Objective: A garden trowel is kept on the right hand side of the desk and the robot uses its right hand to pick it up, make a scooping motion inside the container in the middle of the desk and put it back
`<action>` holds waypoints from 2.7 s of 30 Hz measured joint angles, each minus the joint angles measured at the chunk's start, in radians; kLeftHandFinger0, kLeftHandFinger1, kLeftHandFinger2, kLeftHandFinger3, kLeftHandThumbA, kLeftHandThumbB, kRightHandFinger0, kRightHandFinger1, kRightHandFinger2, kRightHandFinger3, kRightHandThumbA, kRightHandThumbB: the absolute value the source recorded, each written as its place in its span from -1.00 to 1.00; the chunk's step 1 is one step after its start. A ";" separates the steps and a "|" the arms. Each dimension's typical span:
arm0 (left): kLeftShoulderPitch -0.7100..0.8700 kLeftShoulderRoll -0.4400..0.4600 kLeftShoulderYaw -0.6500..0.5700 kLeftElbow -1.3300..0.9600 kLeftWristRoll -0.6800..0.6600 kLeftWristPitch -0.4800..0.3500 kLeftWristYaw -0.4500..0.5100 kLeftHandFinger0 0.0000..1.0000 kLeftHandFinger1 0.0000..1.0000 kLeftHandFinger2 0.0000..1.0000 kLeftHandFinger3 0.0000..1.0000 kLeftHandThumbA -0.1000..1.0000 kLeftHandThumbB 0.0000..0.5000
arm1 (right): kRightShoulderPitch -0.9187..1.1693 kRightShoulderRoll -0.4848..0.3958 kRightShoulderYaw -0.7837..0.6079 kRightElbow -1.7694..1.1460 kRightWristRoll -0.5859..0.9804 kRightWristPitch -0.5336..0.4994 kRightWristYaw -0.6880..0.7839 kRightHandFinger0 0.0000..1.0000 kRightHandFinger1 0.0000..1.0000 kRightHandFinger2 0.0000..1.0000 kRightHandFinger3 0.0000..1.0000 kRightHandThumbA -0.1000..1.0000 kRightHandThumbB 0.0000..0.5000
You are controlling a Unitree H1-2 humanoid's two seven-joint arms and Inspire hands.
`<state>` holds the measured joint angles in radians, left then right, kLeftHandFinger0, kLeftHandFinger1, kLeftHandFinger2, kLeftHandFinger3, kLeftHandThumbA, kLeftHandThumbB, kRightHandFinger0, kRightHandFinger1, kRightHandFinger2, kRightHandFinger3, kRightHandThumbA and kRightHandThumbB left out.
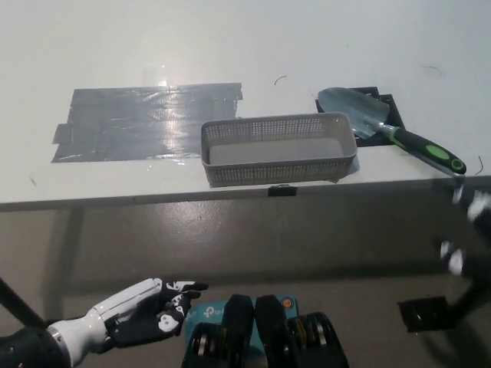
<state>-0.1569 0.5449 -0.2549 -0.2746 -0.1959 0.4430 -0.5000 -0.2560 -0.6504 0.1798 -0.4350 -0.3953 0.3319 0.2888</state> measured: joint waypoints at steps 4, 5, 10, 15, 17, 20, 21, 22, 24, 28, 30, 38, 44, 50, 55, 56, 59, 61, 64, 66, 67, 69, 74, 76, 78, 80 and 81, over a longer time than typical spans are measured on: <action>0.011 0.000 -0.001 -0.020 0.001 0.005 -0.003 1.00 1.00 1.00 1.00 1.00 0.61 | -0.145 -0.027 -0.023 -0.012 -0.044 0.034 0.022 1.00 1.00 1.00 1.00 1.00 1.00; 0.014 0.001 -0.001 -0.025 0.001 0.005 -0.005 1.00 1.00 1.00 1.00 1.00 0.64 | -0.179 -0.027 -0.028 0.002 -0.055 0.041 0.023 1.00 1.00 1.00 1.00 1.00 1.00; 0.025 0.001 -0.002 -0.033 0.004 0.009 -0.008 1.00 1.00 1.00 1.00 1.00 0.63 | -0.306 -0.017 -0.024 0.112 -0.108 0.070 0.031 1.00 1.00 1.00 1.00 1.00 1.00; 0.025 0.001 -0.003 -0.034 0.009 0.011 -0.014 1.00 1.00 1.00 1.00 1.00 0.65 | -0.373 0.015 0.011 0.249 -0.140 0.098 0.043 1.00 1.00 1.00 1.00 1.00 1.00; 0.025 0.001 -0.003 -0.034 0.012 0.012 -0.016 1.00 1.00 1.00 1.00 1.00 0.62 | -0.382 0.037 0.031 0.303 -0.150 0.103 0.047 1.00 1.00 1.00 1.00 1.00 1.00; 0.025 0.001 -0.003 -0.035 0.015 0.013 -0.018 1.00 1.00 1.00 1.00 1.00 0.63 | -0.395 0.068 0.066 0.398 -0.163 0.106 0.049 1.00 1.00 1.00 1.00 1.00 1.00; 0.025 0.001 -0.003 -0.036 0.016 0.013 -0.020 1.00 1.00 1.00 1.00 1.00 0.63 | -0.401 0.085 0.082 0.448 -0.168 0.106 0.050 1.00 1.00 1.00 1.00 1.00 1.00; 0.025 0.001 -0.003 -0.037 0.017 0.013 -0.021 1.00 1.00 1.00 1.00 1.00 0.62 | -0.405 0.099 0.094 0.489 -0.173 0.107 0.050 1.00 1.00 1.00 1.00 1.00 1.00; 0.025 0.001 -0.003 -0.038 0.018 0.013 -0.026 1.00 1.00 1.00 1.00 1.00 0.66 | -0.414 0.126 0.110 0.554 -0.178 0.107 0.049 1.00 1.00 1.00 1.00 1.00 1.00; 0.026 0.002 -0.006 -0.039 0.022 0.014 -0.033 1.00 1.00 1.00 1.00 1.00 0.70 | -0.460 0.186 0.123 0.717 -0.181 0.107 0.046 1.00 1.00 1.00 1.00 1.00 1.00; 0.025 0.001 -0.008 -0.039 0.022 0.014 -0.033 1.00 1.00 1.00 1.00 1.00 0.70 | -0.491 0.204 0.128 0.781 -0.182 0.106 0.044 1.00 1.00 1.00 1.00 1.00 1.00; 0.026 0.001 -0.016 -0.040 0.023 0.014 -0.033 1.00 1.00 1.00 1.00 1.00 0.77 | -0.590 0.213 0.134 0.961 -0.182 0.082 0.024 1.00 1.00 1.00 1.00 0.95 1.00; 0.026 0.001 -0.016 -0.041 0.021 0.015 -0.033 1.00 1.00 1.00 1.00 1.00 0.76 | -0.637 0.192 0.134 1.096 -0.181 0.042 0.008 1.00 1.00 1.00 1.00 0.86 1.00; 0.026 0.001 -0.017 -0.042 0.021 0.015 -0.033 1.00 1.00 1.00 1.00 1.00 0.89 | -0.641 0.176 0.135 1.122 -0.181 0.020 0.002 1.00 1.00 1.00 1.00 0.86 1.00; 0.026 0.001 -0.017 -0.049 0.019 0.015 -0.033 1.00 1.00 1.00 1.00 1.00 0.94 | -0.619 0.180 0.179 1.097 -0.194 0.002 0.001 1.00 1.00 1.00 1.00 0.88 1.00; 0.026 0.001 -0.017 -0.050 0.018 0.015 -0.033 1.00 1.00 1.00 1.00 1.00 0.96 | -0.613 0.182 0.187 1.087 -0.197 0.000 0.001 1.00 1.00 1.00 1.00 0.86 1.00; 0.026 0.000 -0.015 -0.053 0.014 0.014 -0.032 1.00 1.00 1.00 1.00 1.00 0.99 | -0.606 0.193 0.204 1.075 -0.201 -0.006 0.001 1.00 1.00 1.00 1.00 0.78 0.99; 0.026 -0.001 -0.013 -0.055 0.010 0.015 -0.032 1.00 1.00 1.00 1.00 1.00 0.92 | -0.606 0.198 0.213 1.075 -0.201 -0.011 0.001 1.00 1.00 1.00 1.00 0.73 1.00; 0.026 -0.001 -0.010 -0.065 0.002 0.015 -0.032 1.00 1.00 1.00 1.00 1.00 0.89 | -0.607 0.199 0.223 1.092 -0.202 -0.021 0.001 1.00 1.00 1.00 1.00 0.66 0.94; 0.026 -0.001 -0.008 -0.065 -0.002 0.015 -0.032 1.00 1.00 1.00 1.00 1.00 0.96 | -0.608 0.198 0.224 1.112 -0.201 -0.034 0.000 1.00 1.00 1.00 1.00 0.61 0.91; 0.026 -0.001 -0.007 -0.066 -0.004 0.015 -0.032 1.00 1.00 1.00 1.00 1.00 0.97 | -0.610 0.195 0.225 1.126 -0.202 -0.041 0.000 1.00 1.00 1.00 1.00 0.61 0.91; 0.026 -0.001 -0.006 -0.067 -0.007 0.014 -0.032 1.00 1.00 1.00 1.00 1.00 0.98 | -0.611 0.192 0.226 1.159 -0.202 -0.049 0.000 1.00 1.00 1.00 1.00 0.48 0.72; 0.026 -0.002 -0.004 -0.069 -0.018 0.015 -0.032 1.00 1.00 1.00 1.00 1.00 1.00 | -0.631 0.175 0.224 1.275 -0.196 -0.079 -0.005 1.00 1.00 1.00 1.00 0.35 0.65; 0.025 -0.002 -0.004 -0.072 -0.022 0.014 -0.032 1.00 1.00 1.00 1.00 1.00 0.99 | -0.649 0.175 0.221 1.317 -0.193 -0.099 -0.008 1.00 1.00 1.00 1.00 0.38 0.66; 0.026 -0.002 -0.004 -0.073 -0.023 0.015 -0.032 1.00 1.00 1.00 1.00 1.00 1.00 | -0.660 0.174 0.220 1.353 -0.190 -0.118 -0.009 1.00 1.00 1.00 1.00 0.39 0.60; 0.026 -0.002 -0.004 -0.073 -0.023 0.015 -0.032 1.00 1.00 1.00 1.00 1.00 1.00 | -0.670 0.174 0.224 1.383 -0.188 -0.129 -0.009 1.00 1.00 1.00 1.00 0.35 0.45; 0.026 -0.002 -0.004 -0.073 -0.023 0.015 -0.032 1.00 1.00 1.00 1.00 1.00 1.00 | -0.673 0.175 0.226 1.392 -0.187 -0.134 -0.009 1.00 1.00 1.00 1.00 0.28 0.35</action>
<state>-0.1313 0.5430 -0.2591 -0.3473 -0.2191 0.4575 -0.5318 -0.9293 -0.4757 0.4055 0.9575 -0.5828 0.1978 0.2802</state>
